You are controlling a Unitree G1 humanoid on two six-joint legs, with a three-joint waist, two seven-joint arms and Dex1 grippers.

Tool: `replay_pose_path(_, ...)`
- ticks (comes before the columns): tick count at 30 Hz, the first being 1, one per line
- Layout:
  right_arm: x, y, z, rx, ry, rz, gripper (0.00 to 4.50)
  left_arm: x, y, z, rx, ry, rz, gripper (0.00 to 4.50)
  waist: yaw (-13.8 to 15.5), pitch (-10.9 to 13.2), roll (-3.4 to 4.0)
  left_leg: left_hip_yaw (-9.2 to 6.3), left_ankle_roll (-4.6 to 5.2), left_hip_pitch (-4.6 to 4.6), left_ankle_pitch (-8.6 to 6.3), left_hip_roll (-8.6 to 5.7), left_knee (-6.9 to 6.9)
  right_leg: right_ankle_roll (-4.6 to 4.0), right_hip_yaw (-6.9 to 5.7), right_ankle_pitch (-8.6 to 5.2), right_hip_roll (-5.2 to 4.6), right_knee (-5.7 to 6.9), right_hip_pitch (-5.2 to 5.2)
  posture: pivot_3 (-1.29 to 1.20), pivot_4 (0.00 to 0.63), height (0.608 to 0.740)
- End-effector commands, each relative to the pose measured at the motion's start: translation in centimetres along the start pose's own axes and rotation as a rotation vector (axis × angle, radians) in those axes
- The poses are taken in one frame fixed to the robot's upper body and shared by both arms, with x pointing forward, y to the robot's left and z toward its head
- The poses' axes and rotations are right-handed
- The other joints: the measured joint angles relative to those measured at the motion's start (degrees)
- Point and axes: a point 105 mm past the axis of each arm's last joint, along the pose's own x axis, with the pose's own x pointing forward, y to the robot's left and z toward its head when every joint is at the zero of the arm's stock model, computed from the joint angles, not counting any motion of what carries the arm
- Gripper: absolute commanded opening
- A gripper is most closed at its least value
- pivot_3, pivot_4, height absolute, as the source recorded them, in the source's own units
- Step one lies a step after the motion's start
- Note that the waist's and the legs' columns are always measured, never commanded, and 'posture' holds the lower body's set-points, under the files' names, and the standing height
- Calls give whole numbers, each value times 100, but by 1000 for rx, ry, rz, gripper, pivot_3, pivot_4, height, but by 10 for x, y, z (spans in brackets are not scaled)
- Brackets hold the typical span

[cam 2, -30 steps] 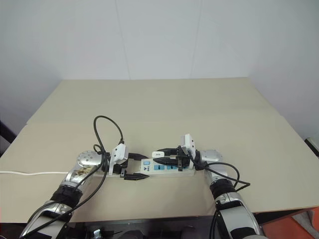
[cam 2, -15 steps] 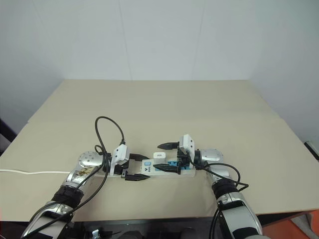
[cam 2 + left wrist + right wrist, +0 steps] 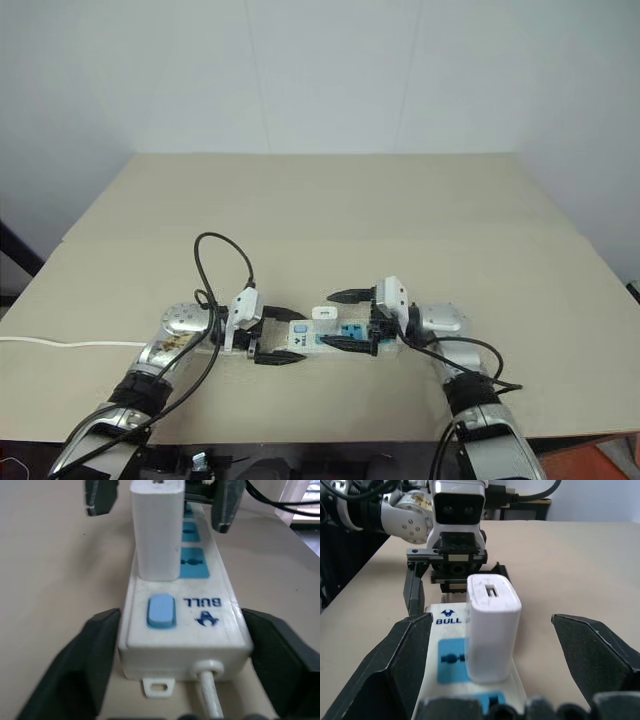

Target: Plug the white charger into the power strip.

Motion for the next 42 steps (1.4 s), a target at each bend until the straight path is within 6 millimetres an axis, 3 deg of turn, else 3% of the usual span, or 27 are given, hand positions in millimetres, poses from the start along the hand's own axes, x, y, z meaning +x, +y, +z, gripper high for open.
replay_pose_path(1,-13,0,1,1,21,-47,4500,-3,3,22,93,-65,-5,4487,-5,14,4,1,-1,0,-1,1,-1,0,-1,0,0,0,-2,0,150,740)
replay_pose_path(5,-36,-7,24,-50,21,-109,4500,-21,-7,34,86,-102,-13,4487,-35,35,11,5,-1,-41,-1,2,-1,-1,3,0,0,-5,-38,0,150,740)
replay_pose_path(9,-73,-7,47,-81,94,-188,4500,-58,-16,50,42,-123,35,4487,-59,116,31,9,-5,-92,1,2,4,-4,10,2,0,24,-108,0,150,740)
replay_pose_path(16,-143,10,65,-52,381,-253,4500,-118,-29,32,7,56,179,4487,-36,190,52,14,-2,-95,0,4,4,-9,6,-4,0,12,-102,0,150,740)
replay_pose_path(20,-170,16,77,-67,453,-303,4500,-140,-34,30,-3,100,228,4487,-22,212,42,18,-1,-94,0,8,9,-10,3,-3,-1,10,-95,0,150,740)
replay_pose_path(25,-182,18,83,-70,484,-333,4500,-144,-32,34,-1,108,244,4487,-21,217,43,20,-2,-90,1,11,11,-12,3,-1,-1,15,-91,0,150,740)
replay_pose_path(37,-187,11,94,-99,495,-397,4500,-130,-23,58,23,77,219,4487,-21,221,41,21,-6,-91,3,10,12,-14,3,0,-1,19,-93,0,150,740)
replay_pose_path(42,-186,9,93,-87,491,-399,4500,-131,-24,58,13,82,234,4487,-34,221,40,23,-6,-90,3,10,13,-14,5,0,-1,20,-93,0,150,740)
